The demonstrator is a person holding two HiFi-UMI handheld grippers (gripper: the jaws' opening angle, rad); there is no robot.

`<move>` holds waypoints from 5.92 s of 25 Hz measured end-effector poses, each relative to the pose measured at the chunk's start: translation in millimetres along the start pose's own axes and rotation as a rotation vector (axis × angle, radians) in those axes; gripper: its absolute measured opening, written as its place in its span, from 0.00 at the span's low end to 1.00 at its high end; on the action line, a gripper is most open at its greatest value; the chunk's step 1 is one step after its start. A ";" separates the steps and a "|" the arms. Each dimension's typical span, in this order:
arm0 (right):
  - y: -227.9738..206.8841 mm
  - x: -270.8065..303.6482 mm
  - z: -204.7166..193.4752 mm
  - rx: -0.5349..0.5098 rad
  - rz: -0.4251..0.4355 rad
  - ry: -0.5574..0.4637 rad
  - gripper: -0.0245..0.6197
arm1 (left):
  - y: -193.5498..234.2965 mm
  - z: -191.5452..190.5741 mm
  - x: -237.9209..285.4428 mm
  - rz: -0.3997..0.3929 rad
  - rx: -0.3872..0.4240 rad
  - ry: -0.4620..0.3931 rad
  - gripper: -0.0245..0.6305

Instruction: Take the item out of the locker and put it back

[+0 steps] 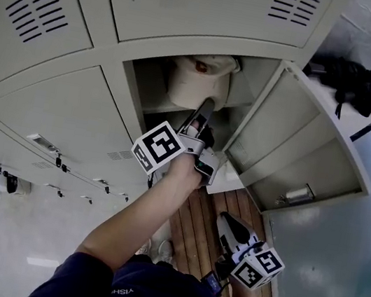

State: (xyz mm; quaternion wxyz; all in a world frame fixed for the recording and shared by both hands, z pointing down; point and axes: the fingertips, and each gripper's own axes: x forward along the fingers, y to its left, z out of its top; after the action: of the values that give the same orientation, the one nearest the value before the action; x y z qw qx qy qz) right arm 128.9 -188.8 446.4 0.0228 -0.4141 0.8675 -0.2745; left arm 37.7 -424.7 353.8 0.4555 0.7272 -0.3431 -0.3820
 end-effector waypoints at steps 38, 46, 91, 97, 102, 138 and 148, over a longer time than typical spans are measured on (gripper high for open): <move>42.7 -36.2 -15.4 -0.018 0.008 -0.059 0.05 | -114.8 -26.5 -79.9 -0.202 0.137 0.089 0.07; 47.8 -45.8 -20.9 -0.006 -0.002 -0.071 0.05 | -128.0 -44.3 -126.7 -0.208 0.134 0.137 0.07; 39.3 -21.4 -8.1 0.025 0.022 -0.110 0.05 | -97.2 -78.5 -312.6 -0.413 0.267 0.479 0.07; 37.4 -15.7 -6.3 0.034 0.031 -0.115 0.05 | -99.4 -74.9 -301.7 -0.426 0.275 0.473 0.07; 34.6 -12.7 -6.0 0.041 0.032 -0.115 0.05 | -103.4 -72.8 -292.6 -0.439 0.272 0.462 0.07; 14.6 -4.1 3.6 0.059 0.014 -0.120 0.05 | -114.3 -43.4 -170.1 -0.371 0.313 0.279 0.07; 16.1 0.2 8.9 0.036 0.030 -0.101 0.05 | -112.0 -32.5 -126.0 -0.323 0.339 0.213 0.07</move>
State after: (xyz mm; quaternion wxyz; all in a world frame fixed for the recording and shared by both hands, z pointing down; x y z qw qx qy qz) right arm 119.8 -184.9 430.9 0.0781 -0.4137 0.8664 -0.2684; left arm 23.3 -265.9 290.4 0.2936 0.8748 -0.2316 -0.3082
